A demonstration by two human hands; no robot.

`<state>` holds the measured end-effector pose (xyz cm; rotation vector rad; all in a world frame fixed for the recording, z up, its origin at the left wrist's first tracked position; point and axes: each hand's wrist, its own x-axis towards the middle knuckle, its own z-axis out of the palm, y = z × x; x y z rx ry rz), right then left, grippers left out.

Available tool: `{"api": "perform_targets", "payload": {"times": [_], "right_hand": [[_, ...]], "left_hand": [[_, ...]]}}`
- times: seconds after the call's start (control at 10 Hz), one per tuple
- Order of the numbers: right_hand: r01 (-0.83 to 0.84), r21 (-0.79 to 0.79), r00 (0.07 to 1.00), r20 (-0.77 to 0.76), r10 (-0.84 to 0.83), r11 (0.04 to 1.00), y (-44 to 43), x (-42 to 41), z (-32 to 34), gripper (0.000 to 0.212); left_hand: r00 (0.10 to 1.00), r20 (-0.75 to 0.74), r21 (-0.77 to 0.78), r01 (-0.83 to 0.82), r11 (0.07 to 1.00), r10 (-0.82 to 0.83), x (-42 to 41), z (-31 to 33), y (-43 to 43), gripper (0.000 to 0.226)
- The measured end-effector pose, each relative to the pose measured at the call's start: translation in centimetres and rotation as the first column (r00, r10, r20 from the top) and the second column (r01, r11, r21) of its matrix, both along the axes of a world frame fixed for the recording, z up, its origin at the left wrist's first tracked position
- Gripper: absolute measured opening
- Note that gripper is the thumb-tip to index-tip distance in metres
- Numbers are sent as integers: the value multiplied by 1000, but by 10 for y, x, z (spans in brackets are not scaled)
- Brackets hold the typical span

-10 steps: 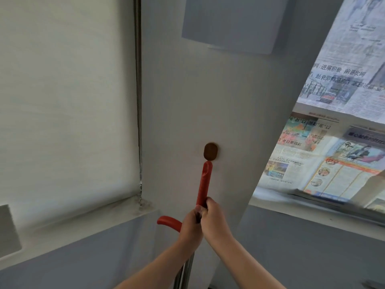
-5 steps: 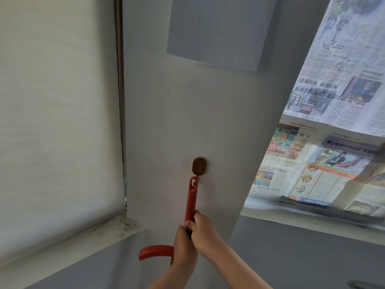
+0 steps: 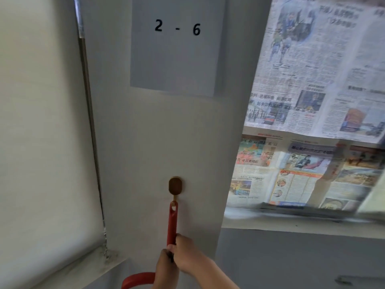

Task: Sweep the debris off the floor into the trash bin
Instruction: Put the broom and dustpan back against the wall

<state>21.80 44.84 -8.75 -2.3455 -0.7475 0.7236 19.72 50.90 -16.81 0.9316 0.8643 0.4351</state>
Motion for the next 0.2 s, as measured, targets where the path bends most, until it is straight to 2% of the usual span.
{"api": "perform_targets", "payload": {"times": [0.1,0.2], "right_hand": [[-13,-46,1000,-27,12,999,-8,-1,4,39],[-25,-54,999,-35,23,998,-21,-4,11,21]], "left_hand": [[995,-83,100,67,993,-58,-9,4,-5,29],[990,-81,2,-113,994,113,-28,30,-21,13]]}}
